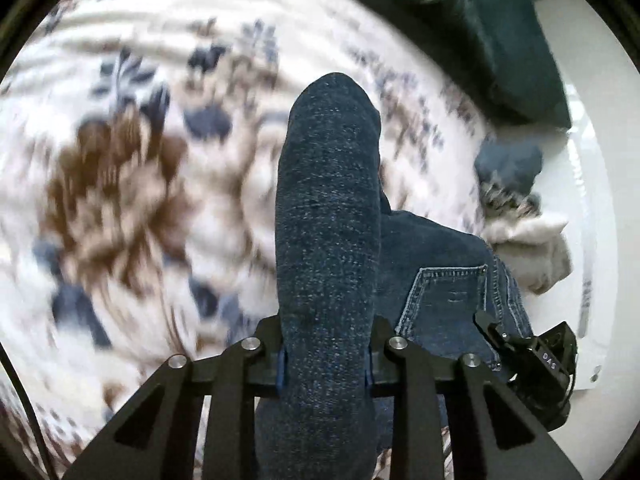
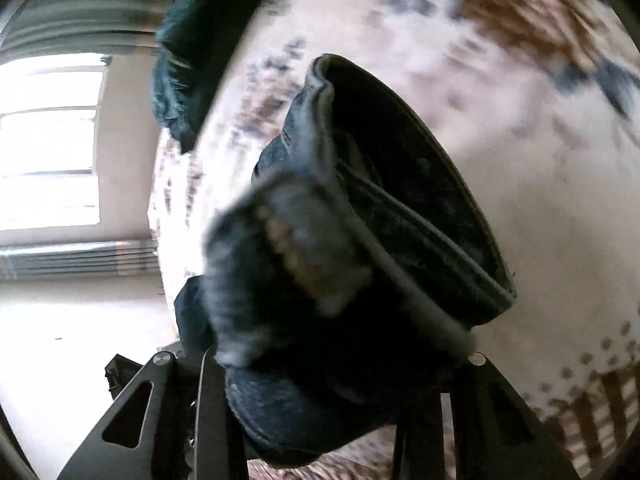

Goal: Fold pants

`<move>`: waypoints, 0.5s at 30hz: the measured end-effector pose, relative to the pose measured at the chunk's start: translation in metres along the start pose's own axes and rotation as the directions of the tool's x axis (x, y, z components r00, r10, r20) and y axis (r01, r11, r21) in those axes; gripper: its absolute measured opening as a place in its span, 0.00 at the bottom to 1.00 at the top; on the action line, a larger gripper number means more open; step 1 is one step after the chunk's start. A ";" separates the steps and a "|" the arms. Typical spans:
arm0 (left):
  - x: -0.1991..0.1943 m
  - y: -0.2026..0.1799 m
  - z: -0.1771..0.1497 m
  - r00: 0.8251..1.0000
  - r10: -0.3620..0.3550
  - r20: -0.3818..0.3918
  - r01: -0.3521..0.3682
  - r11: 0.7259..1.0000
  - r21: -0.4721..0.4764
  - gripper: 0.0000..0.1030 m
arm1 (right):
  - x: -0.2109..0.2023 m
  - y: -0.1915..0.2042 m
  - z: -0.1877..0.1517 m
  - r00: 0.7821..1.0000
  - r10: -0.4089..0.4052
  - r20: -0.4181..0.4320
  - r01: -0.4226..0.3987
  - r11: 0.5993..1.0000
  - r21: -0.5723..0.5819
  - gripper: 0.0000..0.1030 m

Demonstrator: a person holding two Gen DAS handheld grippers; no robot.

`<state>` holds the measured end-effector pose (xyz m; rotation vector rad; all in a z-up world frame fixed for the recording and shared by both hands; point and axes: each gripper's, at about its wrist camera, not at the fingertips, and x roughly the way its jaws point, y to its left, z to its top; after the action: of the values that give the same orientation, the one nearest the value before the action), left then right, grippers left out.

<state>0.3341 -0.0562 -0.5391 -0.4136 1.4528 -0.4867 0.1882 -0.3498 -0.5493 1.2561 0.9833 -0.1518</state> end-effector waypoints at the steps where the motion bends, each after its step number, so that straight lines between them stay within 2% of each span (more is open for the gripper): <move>1: -0.005 0.002 0.015 1.000 -0.006 0.009 0.006 1.000 0.004 0.22 | 0.010 0.014 0.007 1.000 0.007 0.007 -0.006 1.000 -0.012 0.36; 3: -0.013 0.010 0.049 0.999 -0.019 0.026 0.018 1.000 0.017 0.22 | 0.030 0.038 0.017 1.000 0.017 0.017 -0.016 1.000 -0.019 0.36; 9: -0.028 0.052 0.167 0.997 -0.024 0.075 0.021 0.999 0.040 0.22 | 0.127 0.124 0.056 0.997 0.070 0.041 -0.067 0.995 -0.071 0.36; 15: -0.009 0.093 0.274 0.991 -0.005 0.132 -0.003 0.998 0.059 0.22 | 0.241 0.176 0.112 0.993 0.115 0.038 -0.109 0.986 -0.128 0.36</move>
<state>0.6132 0.0200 -0.5605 -0.3928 1.3073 -0.4928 0.4975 -0.2843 -0.5906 1.1840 0.8678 -0.0297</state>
